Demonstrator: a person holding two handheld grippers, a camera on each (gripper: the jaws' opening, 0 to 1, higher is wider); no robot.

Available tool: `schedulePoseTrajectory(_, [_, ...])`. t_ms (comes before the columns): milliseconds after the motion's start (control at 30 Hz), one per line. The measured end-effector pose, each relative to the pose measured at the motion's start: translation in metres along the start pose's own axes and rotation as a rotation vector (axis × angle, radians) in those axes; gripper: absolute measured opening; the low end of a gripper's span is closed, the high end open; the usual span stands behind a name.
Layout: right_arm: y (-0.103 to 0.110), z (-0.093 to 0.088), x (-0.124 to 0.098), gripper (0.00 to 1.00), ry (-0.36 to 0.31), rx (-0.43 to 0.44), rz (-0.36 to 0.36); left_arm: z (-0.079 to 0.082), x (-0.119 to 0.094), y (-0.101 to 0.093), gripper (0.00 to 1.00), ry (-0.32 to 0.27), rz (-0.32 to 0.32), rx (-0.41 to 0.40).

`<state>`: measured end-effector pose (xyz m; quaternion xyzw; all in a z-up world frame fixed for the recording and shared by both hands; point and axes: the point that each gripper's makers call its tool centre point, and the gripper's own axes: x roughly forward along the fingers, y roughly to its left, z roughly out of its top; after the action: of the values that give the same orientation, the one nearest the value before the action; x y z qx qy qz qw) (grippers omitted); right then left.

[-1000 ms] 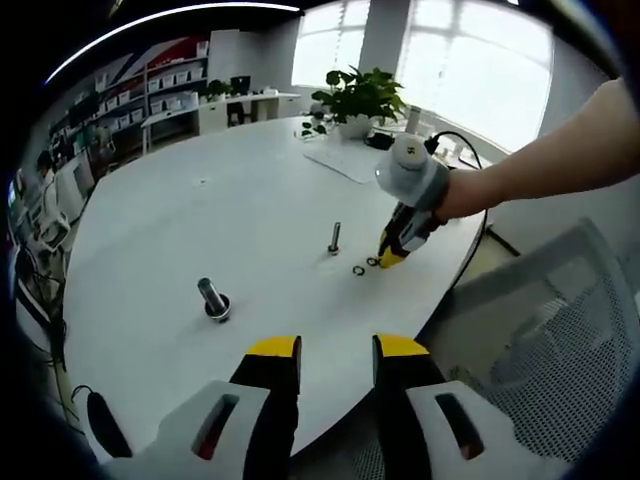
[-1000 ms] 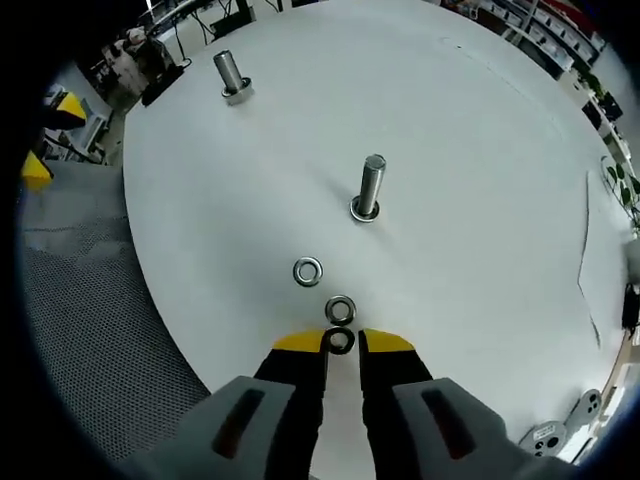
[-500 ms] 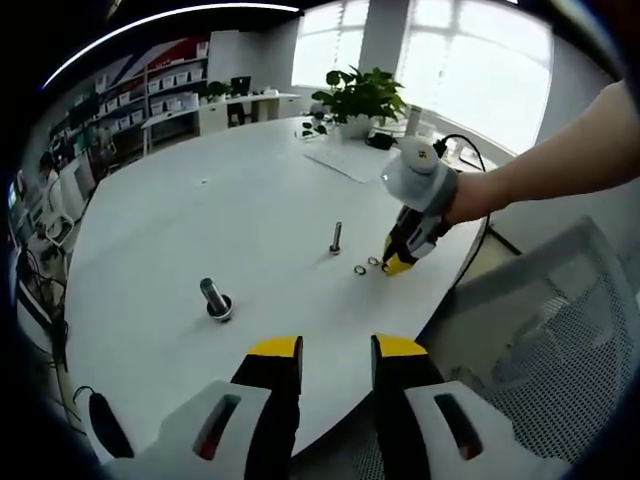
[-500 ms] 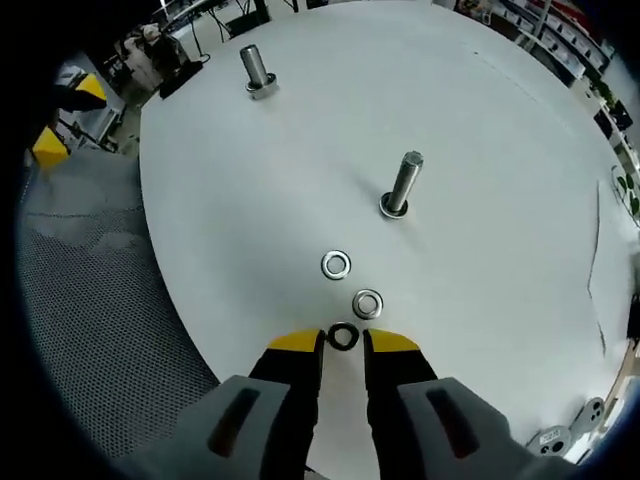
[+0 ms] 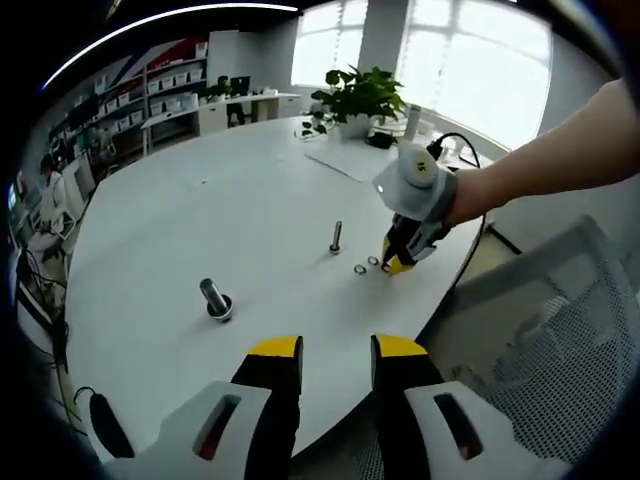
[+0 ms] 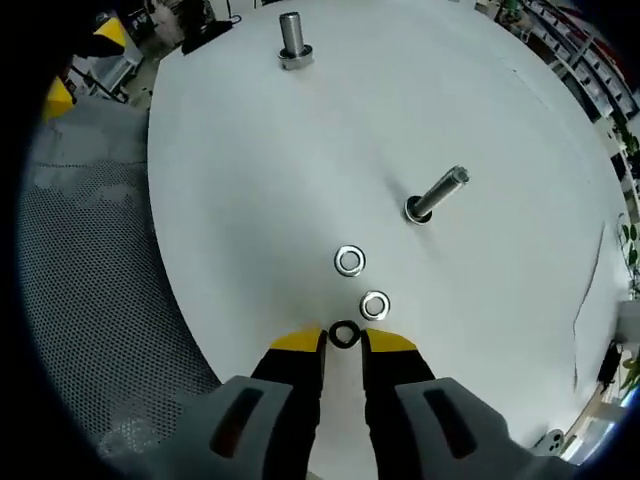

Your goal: Place the washer onto the threaded stud by aligning its center hole with the stud, sliding it down to the base, and recovering from edge contact or off-axis alignment until the washer reaches the visible bottom stop.

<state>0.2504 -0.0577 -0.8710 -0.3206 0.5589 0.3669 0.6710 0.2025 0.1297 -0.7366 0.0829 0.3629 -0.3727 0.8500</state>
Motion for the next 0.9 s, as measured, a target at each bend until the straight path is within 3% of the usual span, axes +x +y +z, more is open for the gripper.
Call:
schedulePoseTrajectory(233, [0.0003, 0.0008, -0.0003, 0.15, 0.098, -0.004, 0.008, -0.0004, 0.0006, -0.0005, 0.25, 0.004, 0.000, 0.005])
schedulePoseTrajectory(300, [0.0002, 0.0006, -0.0009, 0.15, 0.099, 0.006, 0.005, -0.0011, 0.0006, -0.0005, 0.25, 0.007, 0.001, 0.008])
schedulePoseTrajectory(600, [0.0000, -0.0010, -0.0026, 0.14, -0.062, 0.102, -0.059, -0.0011, 0.0000, 0.0020, 0.25, 0.006, 0.009, 0.003])
schedulePoseTrajectory(900, [0.0037, -0.0051, -0.0046, 0.13, -0.070, 0.173, -0.030, -0.0012, 0.0002, 0.0031, 0.25, 0.007, 0.012, 0.002])
